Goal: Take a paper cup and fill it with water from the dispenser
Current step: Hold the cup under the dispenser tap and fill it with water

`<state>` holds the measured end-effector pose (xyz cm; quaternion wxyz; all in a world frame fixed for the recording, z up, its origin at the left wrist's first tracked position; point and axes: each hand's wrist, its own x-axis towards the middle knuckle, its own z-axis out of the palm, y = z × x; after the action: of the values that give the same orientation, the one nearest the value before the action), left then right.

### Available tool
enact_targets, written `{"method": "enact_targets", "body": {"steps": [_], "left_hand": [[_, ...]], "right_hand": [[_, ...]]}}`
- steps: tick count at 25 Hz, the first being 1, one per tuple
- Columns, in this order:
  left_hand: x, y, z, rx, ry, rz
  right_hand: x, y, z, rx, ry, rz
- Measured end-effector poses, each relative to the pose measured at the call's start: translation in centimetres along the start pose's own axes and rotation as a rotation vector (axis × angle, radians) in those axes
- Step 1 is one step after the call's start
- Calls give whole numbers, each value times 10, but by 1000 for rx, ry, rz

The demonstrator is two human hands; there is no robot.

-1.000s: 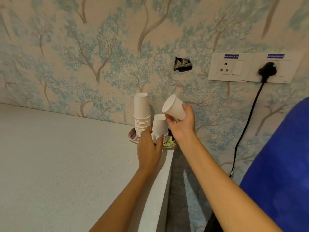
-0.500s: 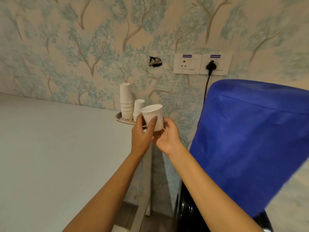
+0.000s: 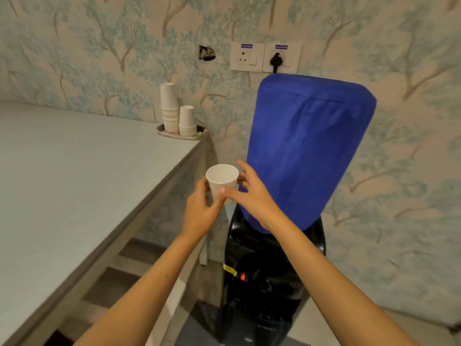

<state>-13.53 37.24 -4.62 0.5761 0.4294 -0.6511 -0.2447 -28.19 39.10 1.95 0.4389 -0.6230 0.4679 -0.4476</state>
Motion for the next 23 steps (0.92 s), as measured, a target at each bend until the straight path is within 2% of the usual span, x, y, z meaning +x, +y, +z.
{"method": "enact_targets", "body": {"steps": [4, 10, 17, 23], "left_hand": [[-66, -1, 23, -12, -153, -23], [-143, -33, 53, -10, -362, -82], [-243, -142, 90, 21, -459, -246], [-278, -250, 144, 72, -572, -365]], "right_hand": [[-58, 30, -13, -233, 29, 43], [-133, 115, -15, -119, 174, 161], [-197, 264, 27, 50, 389, 269], [-192, 387, 34, 68, 417, 360]]}}
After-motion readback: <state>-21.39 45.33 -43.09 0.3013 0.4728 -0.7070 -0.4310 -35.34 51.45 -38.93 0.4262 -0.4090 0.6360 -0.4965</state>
